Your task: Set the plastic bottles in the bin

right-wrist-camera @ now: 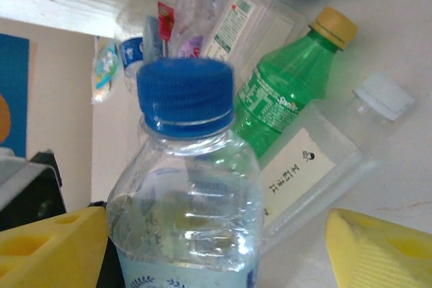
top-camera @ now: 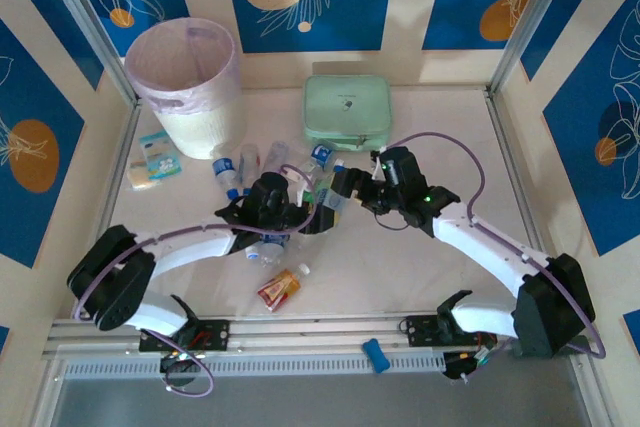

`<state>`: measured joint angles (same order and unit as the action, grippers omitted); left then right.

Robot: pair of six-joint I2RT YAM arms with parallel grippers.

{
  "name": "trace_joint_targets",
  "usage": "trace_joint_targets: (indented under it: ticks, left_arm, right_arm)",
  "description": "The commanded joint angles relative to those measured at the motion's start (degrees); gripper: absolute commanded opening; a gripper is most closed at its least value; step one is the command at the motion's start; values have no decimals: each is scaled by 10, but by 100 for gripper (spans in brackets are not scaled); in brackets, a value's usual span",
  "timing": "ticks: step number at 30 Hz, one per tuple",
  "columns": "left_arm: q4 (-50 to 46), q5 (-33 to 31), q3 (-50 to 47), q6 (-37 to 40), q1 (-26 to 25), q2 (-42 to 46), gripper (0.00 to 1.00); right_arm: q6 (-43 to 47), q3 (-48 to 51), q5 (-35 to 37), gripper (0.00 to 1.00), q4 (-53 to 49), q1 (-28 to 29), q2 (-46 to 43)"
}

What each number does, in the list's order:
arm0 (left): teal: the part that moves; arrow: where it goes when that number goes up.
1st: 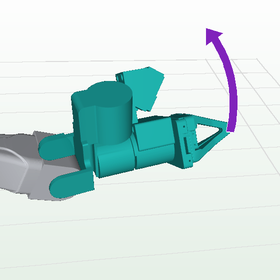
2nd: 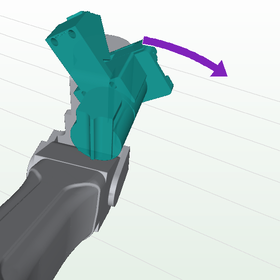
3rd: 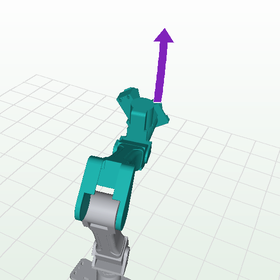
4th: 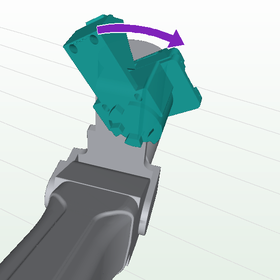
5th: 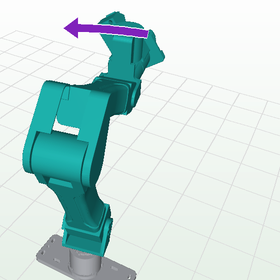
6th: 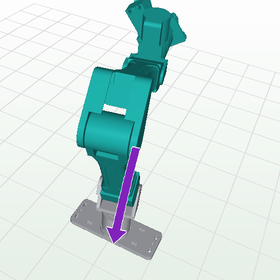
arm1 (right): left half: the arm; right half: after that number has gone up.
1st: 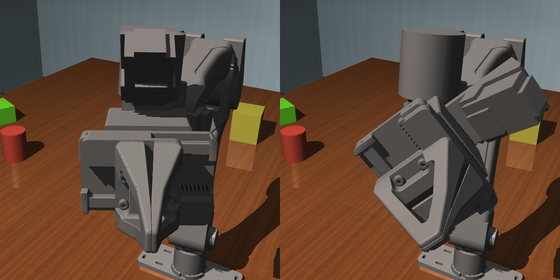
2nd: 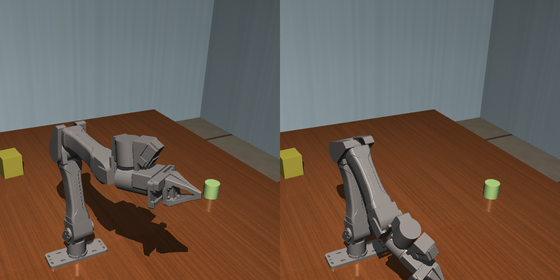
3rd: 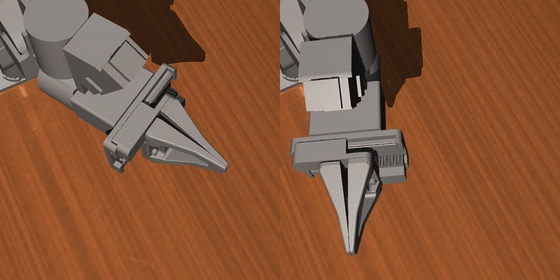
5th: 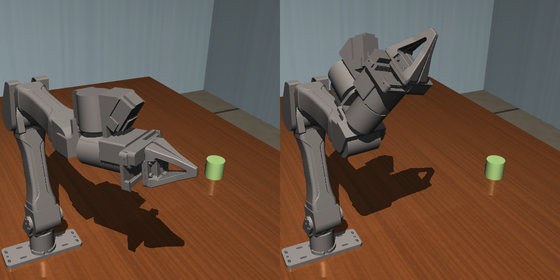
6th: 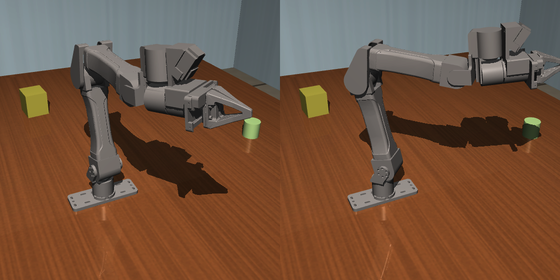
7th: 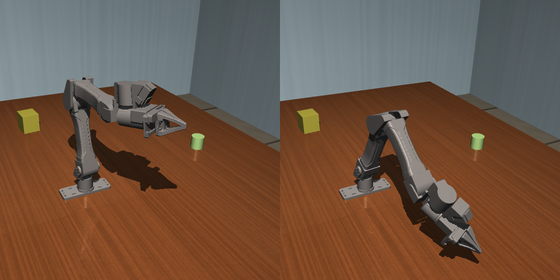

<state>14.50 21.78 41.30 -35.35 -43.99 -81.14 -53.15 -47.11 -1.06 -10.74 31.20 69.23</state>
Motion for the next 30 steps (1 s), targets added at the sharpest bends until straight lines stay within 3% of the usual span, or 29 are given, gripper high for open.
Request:
trace_joint_targets:
  ticks: [1,6,12,20,30]
  left_arm:
    - [-73,-55,30,65,17,50,49]
    - [-150,-72,75,123,71,86,49]
    - [-241,-99,210,198,158,89,49]
    - [-360,-132,458,305,269,9,50]
    - [-434,-139,666,335,384,-117,50]
  right_arm:
    - [-20,22,53,84,-23,-28,-27]
    - [-37,51,72,85,-13,-43,-62]
    - [-54,74,62,85,3,-44,-65]
    - [-64,93,57,85,23,-31,-62]
    - [-49,92,55,84,14,-19,-61]
